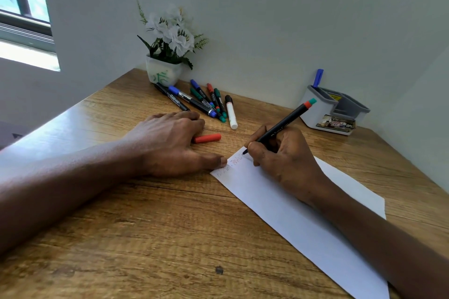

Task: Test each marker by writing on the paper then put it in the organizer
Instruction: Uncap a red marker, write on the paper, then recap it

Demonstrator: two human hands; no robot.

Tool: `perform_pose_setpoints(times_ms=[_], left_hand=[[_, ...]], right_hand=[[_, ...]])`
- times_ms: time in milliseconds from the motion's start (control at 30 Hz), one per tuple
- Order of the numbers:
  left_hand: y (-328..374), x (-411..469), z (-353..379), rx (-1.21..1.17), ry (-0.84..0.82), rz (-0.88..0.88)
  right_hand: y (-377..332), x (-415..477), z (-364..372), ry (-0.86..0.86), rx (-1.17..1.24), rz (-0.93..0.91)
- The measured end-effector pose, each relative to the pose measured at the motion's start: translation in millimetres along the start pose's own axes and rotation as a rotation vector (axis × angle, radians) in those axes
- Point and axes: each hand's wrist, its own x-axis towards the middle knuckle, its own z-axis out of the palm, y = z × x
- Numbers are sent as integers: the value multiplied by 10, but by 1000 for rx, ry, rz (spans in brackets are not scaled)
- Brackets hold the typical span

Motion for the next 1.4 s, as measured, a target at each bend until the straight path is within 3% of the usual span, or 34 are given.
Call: perform_pose_setpoints(times_ms=[533,667,800,867,1033,1200,1400], left_hand=[[9,-24,-21,-9,16,13],[18,-64,-39,-76,85,47],[26,-128,-71,-200,302,82],[43,-147,-103,-185,327,83],[47,-128,-94,-182,382,93],[14,-150,-136,-474,535,207],[113,-213,-136,-522,501,360]], right_hand=[[-37,-4,-7,0,26,45],[-24,23,-40,60,308,167],[-18,49,-116,-38,604,198],[-16,53,-138,-85,710,224],[18,58,-166,-52,789,260],[3,34,-198,-30,874,248],[0,22,-214,-68,820,193]])
